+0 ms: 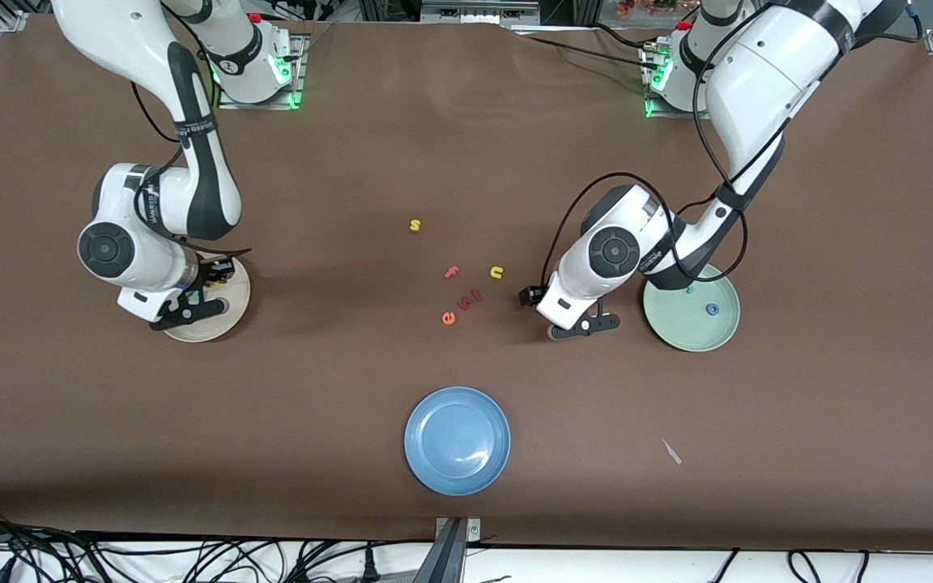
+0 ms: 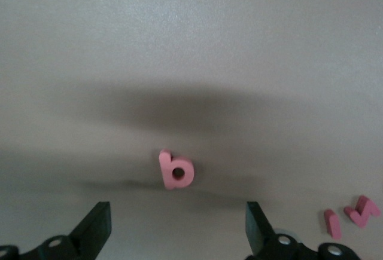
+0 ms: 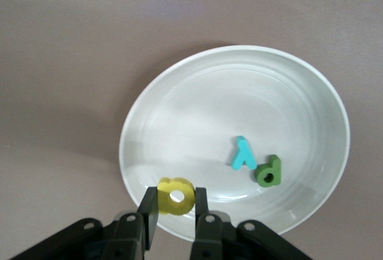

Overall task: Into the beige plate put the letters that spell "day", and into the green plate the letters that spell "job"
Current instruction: 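Grasp the pink b with the left gripper while the right gripper releases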

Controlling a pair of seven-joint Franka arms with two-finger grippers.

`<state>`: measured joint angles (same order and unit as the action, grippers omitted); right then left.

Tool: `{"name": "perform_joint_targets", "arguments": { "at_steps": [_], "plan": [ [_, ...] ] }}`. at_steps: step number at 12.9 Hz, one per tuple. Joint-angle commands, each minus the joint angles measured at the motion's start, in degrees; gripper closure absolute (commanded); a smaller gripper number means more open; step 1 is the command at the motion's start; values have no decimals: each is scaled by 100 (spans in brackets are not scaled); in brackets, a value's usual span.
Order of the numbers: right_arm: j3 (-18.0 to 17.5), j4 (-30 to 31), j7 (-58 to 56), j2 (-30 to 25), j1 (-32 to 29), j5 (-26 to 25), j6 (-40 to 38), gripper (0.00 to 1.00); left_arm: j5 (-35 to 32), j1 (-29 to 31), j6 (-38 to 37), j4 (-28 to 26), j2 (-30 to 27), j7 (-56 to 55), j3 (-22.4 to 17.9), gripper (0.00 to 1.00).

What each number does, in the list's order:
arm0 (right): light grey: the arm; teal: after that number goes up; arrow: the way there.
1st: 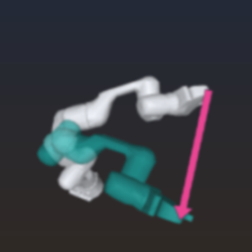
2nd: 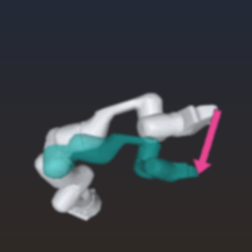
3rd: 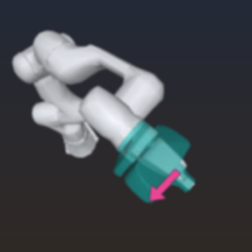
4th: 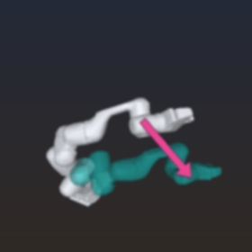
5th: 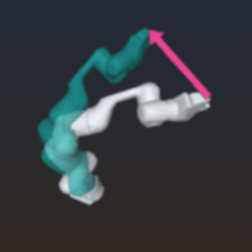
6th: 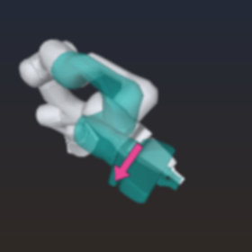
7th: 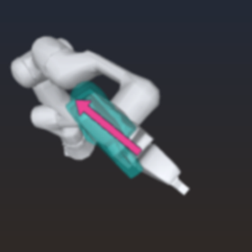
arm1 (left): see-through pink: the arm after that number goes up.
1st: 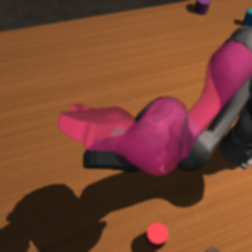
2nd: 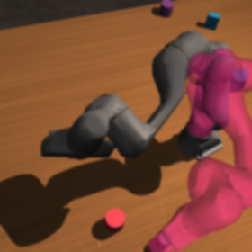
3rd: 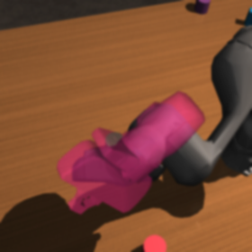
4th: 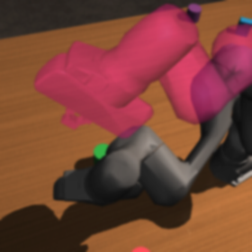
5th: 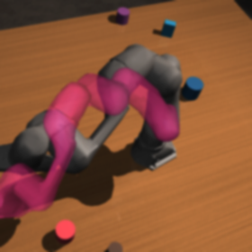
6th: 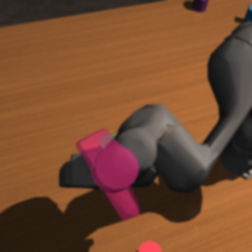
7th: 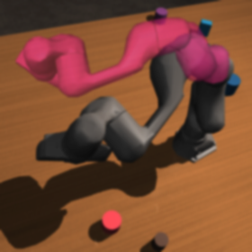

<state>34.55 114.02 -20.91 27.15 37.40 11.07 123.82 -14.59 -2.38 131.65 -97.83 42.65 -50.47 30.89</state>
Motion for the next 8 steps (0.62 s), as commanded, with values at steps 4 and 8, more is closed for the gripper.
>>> {"name": "perform_joint_targets", "arguments": {
  "at_steps": [4, 8],
  "plan": [
    [-10, -607, 8, 18, 65, 9, -681, 0, -149, -527, 396, 80, 164, -182, -576, 18],
    [-10, -1381, 244, 27, 65, 79, -1772, 0, -149, -527, 432, 72, 217, -279, -584, 44]
  ]
}}
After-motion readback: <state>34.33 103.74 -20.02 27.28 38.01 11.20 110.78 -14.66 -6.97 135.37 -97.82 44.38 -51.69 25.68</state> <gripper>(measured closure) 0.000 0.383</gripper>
